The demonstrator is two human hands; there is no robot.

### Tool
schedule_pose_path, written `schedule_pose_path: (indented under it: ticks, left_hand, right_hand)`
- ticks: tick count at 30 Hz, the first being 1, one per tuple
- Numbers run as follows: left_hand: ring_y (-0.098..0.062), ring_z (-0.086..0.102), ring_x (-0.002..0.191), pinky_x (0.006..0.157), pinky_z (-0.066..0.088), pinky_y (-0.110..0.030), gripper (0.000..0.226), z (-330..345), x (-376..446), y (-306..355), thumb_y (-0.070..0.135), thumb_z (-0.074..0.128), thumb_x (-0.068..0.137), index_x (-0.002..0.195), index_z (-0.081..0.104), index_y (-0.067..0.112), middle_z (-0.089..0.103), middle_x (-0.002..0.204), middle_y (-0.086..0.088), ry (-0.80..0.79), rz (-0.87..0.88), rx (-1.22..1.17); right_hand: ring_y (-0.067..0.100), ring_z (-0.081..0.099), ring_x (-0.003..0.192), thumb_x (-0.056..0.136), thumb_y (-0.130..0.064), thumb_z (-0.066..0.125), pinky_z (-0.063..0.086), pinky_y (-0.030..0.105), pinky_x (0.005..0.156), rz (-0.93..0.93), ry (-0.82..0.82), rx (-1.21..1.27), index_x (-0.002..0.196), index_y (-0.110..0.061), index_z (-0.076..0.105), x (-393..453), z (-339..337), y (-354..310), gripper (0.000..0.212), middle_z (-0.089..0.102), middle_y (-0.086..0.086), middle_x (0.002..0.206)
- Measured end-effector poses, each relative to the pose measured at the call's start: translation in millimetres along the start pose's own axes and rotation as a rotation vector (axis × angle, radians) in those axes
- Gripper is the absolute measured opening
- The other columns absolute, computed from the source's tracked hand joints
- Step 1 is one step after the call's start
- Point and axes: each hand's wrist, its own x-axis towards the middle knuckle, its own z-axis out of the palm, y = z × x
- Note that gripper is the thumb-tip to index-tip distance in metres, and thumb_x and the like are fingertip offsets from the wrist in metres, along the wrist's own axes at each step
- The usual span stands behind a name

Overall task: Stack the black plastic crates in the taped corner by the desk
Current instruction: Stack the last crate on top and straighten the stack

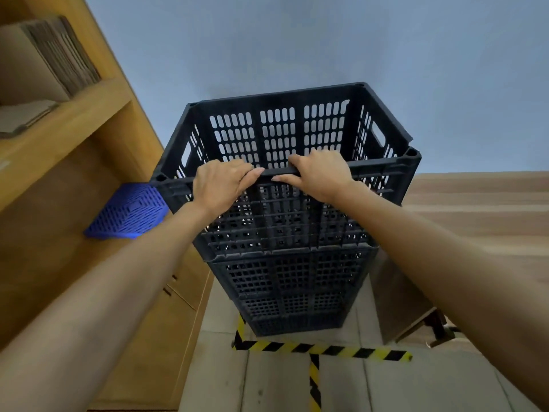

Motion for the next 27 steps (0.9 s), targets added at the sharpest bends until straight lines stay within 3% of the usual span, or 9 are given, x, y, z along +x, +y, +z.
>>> schedule_pose_path:
  ticks: [4, 8, 12, 16, 22, 27]
  left_hand:
    - [-0.016, 0.052, 0.046, 0.043, 0.01, -0.02, 0.066, 10.3, 2.8, -22.4, 0.056, 0.02, 0.102, 0.064, 0.06, 0.019, 0.056, 0.059, 0.005, -0.047, 0.003, -0.029]
    - [-0.016, 0.052, 0.046, 0.041, 0.017, -0.022, 0.069, 16.6, 5.9, -37.5, 0.061, 0.018, 0.1, 0.068, 0.061, 0.018, 0.057, 0.061, 0.004, -0.085, 0.032, -0.05]
    - [-0.017, 0.051, 0.051, 0.043, 0.04, -0.027, 0.062, 26.8, 8.8, -67.5, 0.075, 0.038, 0.088, 0.084, 0.056, 0.016, 0.056, 0.069, 0.005, -0.16, 0.204, -0.05]
    - [-0.023, 0.057, 0.055, 0.048, 0.038, -0.027, 0.057, 34.4, 16.1, -94.6, 0.064, 0.064, 0.079, 0.1, 0.052, 0.013, 0.062, 0.079, 0.0, -0.182, 0.33, -0.084]
    - [-0.016, 0.049, 0.06, 0.052, 0.027, -0.025, 0.052, 53.9, 32.8, -126.0, 0.058, 0.068, 0.079, 0.094, 0.052, 0.011, 0.06, 0.079, 0.0, -0.164, 0.332, -0.115]
    - [-0.025, 0.06, 0.068, 0.05, 0.039, -0.033, 0.056, 72.7, 48.5, -155.1, 0.063, 0.063, 0.077, 0.095, 0.048, 0.012, 0.06, 0.082, -0.002, -0.211, 0.297, -0.157]
  right_hand:
    - [0.018, 0.05, 0.06, 0.083, -0.079, 0.032, 0.039, 0.029, 0.058, -0.029, -0.008, 0.029, 0.116, -0.022, 0.057, 9.2, 0.4, -5.2, 0.071, 0.051, -0.004, 0.068]
    - [0.017, 0.049, 0.063, 0.083, -0.074, 0.046, 0.042, 0.032, 0.059, -0.019, -0.03, 0.03, 0.109, -0.02, 0.061, 18.4, 2.5, -10.2, 0.061, 0.05, -0.004, 0.071]
    - [0.018, 0.049, 0.062, 0.086, -0.068, 0.049, 0.048, 0.035, 0.062, 0.028, -0.018, 0.039, 0.105, -0.021, 0.063, 32.2, 8.4, -21.8, 0.053, 0.048, -0.005, 0.069]
    - [0.028, 0.063, 0.073, 0.086, -0.067, 0.051, 0.044, 0.036, 0.064, 0.076, -0.022, 0.015, 0.101, -0.016, 0.063, 48.5, 13.5, -35.1, 0.054, 0.049, -0.001, 0.07]
    - [0.03, 0.065, 0.083, 0.088, -0.062, 0.053, 0.034, 0.034, 0.063, 0.129, -0.003, -0.001, 0.105, -0.014, 0.062, 80.9, 23.4, -49.0, 0.053, 0.049, 0.002, 0.076]
    - [0.032, 0.065, 0.092, 0.09, -0.058, 0.054, 0.034, 0.035, 0.068, 0.147, -0.001, 0.023, 0.109, -0.012, 0.061, 110.4, 31.2, -58.8, 0.05, 0.066, 0.008, 0.096]
